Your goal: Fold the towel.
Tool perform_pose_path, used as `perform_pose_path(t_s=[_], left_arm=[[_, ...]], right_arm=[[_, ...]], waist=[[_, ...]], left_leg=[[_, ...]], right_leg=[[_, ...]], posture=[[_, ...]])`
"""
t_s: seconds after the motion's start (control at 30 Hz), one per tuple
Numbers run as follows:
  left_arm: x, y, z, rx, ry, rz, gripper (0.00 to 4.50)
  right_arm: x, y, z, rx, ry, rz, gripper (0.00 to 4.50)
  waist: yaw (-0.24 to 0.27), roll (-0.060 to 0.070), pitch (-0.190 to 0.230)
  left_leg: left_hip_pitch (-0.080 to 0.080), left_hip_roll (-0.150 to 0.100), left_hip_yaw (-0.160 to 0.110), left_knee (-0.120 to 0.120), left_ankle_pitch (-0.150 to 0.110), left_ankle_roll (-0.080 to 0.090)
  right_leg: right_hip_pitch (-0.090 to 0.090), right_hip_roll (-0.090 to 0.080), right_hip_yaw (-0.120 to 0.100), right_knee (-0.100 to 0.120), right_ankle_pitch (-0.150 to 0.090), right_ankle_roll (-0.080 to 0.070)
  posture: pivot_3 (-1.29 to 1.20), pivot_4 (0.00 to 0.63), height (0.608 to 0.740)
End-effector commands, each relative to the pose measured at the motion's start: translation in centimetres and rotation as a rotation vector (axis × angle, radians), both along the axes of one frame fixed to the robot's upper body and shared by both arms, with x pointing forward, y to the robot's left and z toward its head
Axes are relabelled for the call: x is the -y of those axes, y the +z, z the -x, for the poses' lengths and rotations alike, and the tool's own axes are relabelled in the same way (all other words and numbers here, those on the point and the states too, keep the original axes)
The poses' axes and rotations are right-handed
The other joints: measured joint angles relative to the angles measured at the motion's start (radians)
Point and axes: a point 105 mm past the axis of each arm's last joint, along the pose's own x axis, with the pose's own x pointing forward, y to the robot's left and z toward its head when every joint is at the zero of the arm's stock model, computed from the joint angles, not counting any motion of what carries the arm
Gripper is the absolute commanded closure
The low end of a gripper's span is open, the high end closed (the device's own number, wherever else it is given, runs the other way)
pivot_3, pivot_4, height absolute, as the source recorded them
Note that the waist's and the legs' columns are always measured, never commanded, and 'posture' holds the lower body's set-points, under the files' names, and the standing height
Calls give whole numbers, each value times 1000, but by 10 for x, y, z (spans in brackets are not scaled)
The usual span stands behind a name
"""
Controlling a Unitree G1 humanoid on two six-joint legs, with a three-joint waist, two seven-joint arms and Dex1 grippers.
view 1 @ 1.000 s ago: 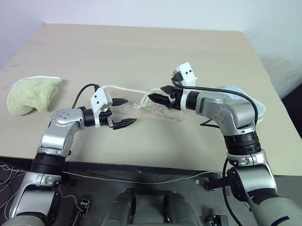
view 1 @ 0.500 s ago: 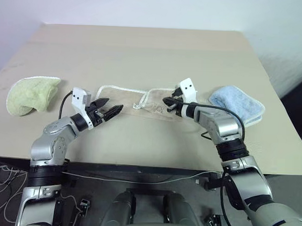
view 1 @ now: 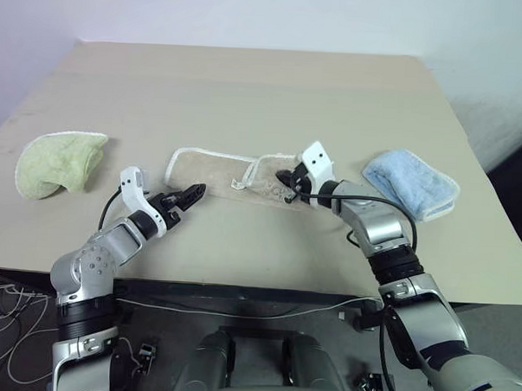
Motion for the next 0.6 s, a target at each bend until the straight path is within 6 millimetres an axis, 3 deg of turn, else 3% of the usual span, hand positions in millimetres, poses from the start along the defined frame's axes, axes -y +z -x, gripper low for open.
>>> perform_pose_path(t_s=[0.03, 0.1, 0.23, 0.4, 0.6], left_arm=[[-4, 15, -3, 1, 51, 134, 0], [-7, 15, -6, -21, 94, 203, 0], [-12, 14, -12, -55, 161, 265, 0], [-13, 6, -16, -113, 237, 226, 0], [-31, -8, -25, -215, 382, 210, 0]], right_arm=[[2, 65, 15, 170, 62, -74, 4477], [6, 82, 23, 215, 76, -78, 4477], [16, 98, 27, 252, 53, -77, 4477], [28, 99, 22, 259, -7, -74, 4477], [33, 98, 22, 255, -35, -89, 4477]], waist=[[1, 0, 0], [1, 0, 0], [0, 0, 0], [2, 0, 0], [1, 0, 0]], left_leg=[[0, 0, 0, 0, 0, 0], [0, 0, 0, 0, 0, 0], [0, 0, 0, 0, 0, 0], [0, 0, 0, 0, 0, 0], [1, 0, 0, 0, 0, -1]], right_leg=[[0, 0, 0, 0, 0, 0], [0, 0, 0, 0, 0, 0], [0, 0, 0, 0, 0, 0], [0, 0, 0, 0, 0, 0], [1, 0, 0, 0, 0, 0]], posture=[[0, 150, 740], [0, 150, 740], [0, 150, 740], [0, 150, 740], [0, 150, 740]])
